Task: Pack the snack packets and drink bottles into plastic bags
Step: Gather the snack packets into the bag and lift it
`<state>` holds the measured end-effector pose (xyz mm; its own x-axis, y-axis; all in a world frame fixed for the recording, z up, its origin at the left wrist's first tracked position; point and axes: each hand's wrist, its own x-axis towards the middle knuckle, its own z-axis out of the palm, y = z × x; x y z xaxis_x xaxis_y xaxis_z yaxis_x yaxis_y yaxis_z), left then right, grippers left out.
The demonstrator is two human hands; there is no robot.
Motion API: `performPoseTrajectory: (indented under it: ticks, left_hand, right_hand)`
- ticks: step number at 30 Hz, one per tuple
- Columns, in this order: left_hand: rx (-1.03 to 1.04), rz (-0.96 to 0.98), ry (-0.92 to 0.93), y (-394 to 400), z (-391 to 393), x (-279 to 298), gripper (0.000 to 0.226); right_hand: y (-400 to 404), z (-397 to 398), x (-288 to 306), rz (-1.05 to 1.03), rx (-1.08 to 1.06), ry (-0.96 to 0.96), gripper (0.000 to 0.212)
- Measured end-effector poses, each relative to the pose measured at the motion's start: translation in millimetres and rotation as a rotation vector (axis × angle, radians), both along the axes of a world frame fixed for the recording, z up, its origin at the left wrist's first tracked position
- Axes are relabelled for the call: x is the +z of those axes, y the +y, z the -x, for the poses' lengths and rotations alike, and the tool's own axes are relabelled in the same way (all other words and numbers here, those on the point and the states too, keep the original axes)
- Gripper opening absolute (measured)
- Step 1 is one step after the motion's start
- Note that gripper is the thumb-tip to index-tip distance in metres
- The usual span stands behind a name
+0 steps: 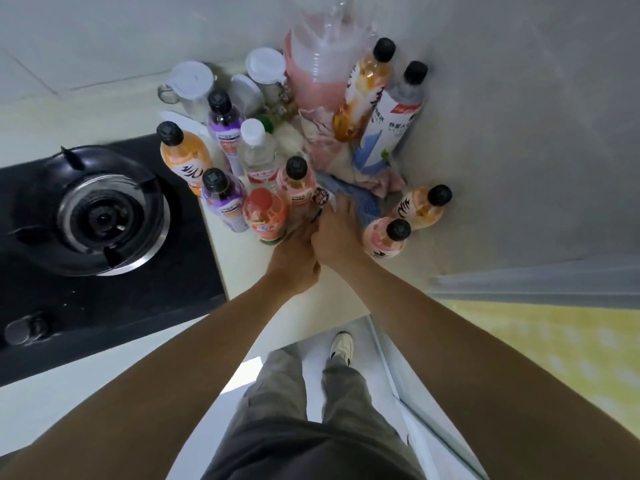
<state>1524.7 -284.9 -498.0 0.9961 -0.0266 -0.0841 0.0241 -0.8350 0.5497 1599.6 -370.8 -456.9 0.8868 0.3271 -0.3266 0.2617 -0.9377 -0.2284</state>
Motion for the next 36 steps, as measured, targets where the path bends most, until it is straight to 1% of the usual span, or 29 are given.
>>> performPoseTrajectory:
  ticks: [2,5,7,10,12,16,19,22,23,25,27,29,32,36]
  left_hand:
    - [-0.013,-0.058,0.060,0.4,10.6,3.4,0.062]
    - [-0.041,-0.134,0.118,3.8,36.3,6.9,0.071]
    - [-0.038,-0.136,0.111,7.2,59.0,4.6,0.080]
    - [0.015,-0.141,0.110,13.5,95.6,2.5,0.085]
    - [0.059,-0.166,0.115,18.5,117.4,3.7,0.081]
    - [0.173,-0.172,0.121,25.3,144.2,7.1,0.061]
    - [0.230,-0.168,0.120,27.8,142.4,5.8,0.046]
    - [0.233,-0.195,0.117,29.7,130.5,0.7,0.043]
    - [0.222,-0.204,0.113,29.8,125.8,-1.7,0.044]
    - [0.222,-0.199,0.120,29.6,118.4,-3.6,0.043]
    - [0.251,-0.190,0.143,29.1,115.5,-1.1,0.041]
    - [0.308,-0.187,0.139,29.1,119.0,6.3,0.040]
    - [0.401,-0.198,0.097,30.9,136.6,22.4,0.036]
    - [0.590,-0.215,0.074,37.9,181.7,50.0,0.031]
  right_hand:
    - [-0.1,-0.8,0.2,0.000,-0.015,0.033,0.045]
    - [-0.1,0.5,0.6,0.016,-0.028,0.073,0.042]
    - [-1.9,6.7,-0.7,0.021,-0.013,0.087,0.046]
    - [-5.3,21.8,-4.4,-0.008,-0.015,0.136,0.054]
    - [-9.6,33.8,-11.2,-0.060,-0.026,0.138,0.052]
    - [-25.6,57.8,-20.1,-0.201,-0.075,0.167,0.028]
    - [-36.2,68.4,-21.5,-0.229,-0.090,0.231,0.017]
    - [-43.7,71.2,-25.7,-0.272,-0.075,0.261,0.007]
    - [-44.2,70.6,-24.9,-0.306,-0.069,0.269,0.013]
    - [-44.5,68.1,-26.1,-0.371,-0.047,0.300,0.032]
    - [-44.7,67.0,-26.7,-0.411,-0.026,0.348,0.040]
    - [-46.7,68.5,-27.1,-0.443,-0.010,0.381,0.040]
    - [-47.1,77.4,-24.1,-0.489,0.060,0.382,0.040]
    - [-25.7,98.0,-4.3,-0.537,0.175,0.427,0.036]
